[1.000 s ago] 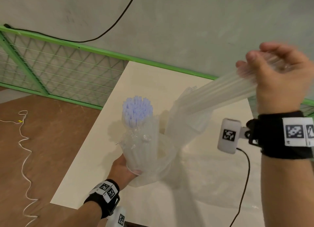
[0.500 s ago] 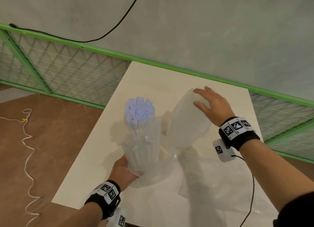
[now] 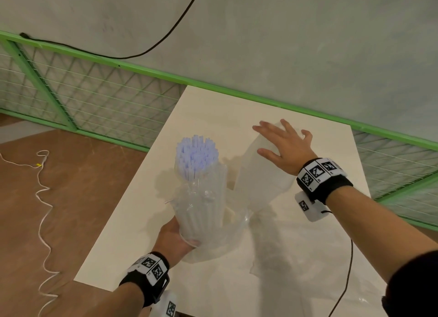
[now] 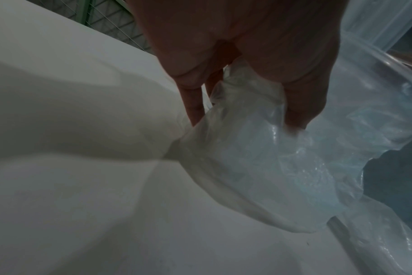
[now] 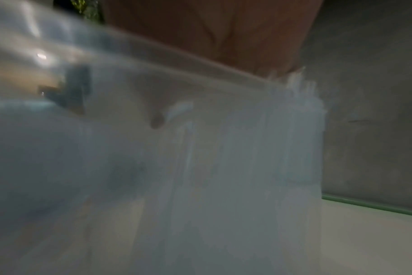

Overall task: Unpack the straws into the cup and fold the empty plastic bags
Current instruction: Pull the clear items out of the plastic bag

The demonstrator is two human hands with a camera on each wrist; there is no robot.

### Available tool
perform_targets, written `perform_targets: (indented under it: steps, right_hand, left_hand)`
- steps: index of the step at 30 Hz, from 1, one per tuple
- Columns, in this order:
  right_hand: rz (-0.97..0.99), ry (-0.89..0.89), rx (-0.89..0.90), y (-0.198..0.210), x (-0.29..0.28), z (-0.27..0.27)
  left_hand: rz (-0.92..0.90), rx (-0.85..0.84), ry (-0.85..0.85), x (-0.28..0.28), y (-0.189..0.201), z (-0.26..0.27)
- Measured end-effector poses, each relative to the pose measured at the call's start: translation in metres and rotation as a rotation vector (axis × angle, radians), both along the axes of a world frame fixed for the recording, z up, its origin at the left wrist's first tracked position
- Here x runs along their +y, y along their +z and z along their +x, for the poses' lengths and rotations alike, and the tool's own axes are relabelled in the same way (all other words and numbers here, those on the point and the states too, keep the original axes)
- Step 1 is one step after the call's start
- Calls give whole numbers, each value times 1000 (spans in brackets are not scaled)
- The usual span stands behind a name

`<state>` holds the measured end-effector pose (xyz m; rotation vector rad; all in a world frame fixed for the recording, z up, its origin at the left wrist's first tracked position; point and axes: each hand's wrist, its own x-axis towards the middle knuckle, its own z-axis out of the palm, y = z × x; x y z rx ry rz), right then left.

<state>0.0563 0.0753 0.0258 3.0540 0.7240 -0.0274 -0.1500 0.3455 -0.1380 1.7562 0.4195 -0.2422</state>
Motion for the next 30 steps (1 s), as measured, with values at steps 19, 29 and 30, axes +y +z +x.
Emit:
perform_targets:
  steps: [19, 29, 30]
  right_hand:
    - [536, 159, 320, 0, 61, -109]
    - [633, 247, 368, -16, 87, -87]
    - [633, 261, 357, -16, 88, -86]
  left_hand:
    - [3, -24, -9, -1, 4, -1]
    - [-51, -5, 12, -4, 6, -1]
    - [-45, -6, 4, -4, 7, -1]
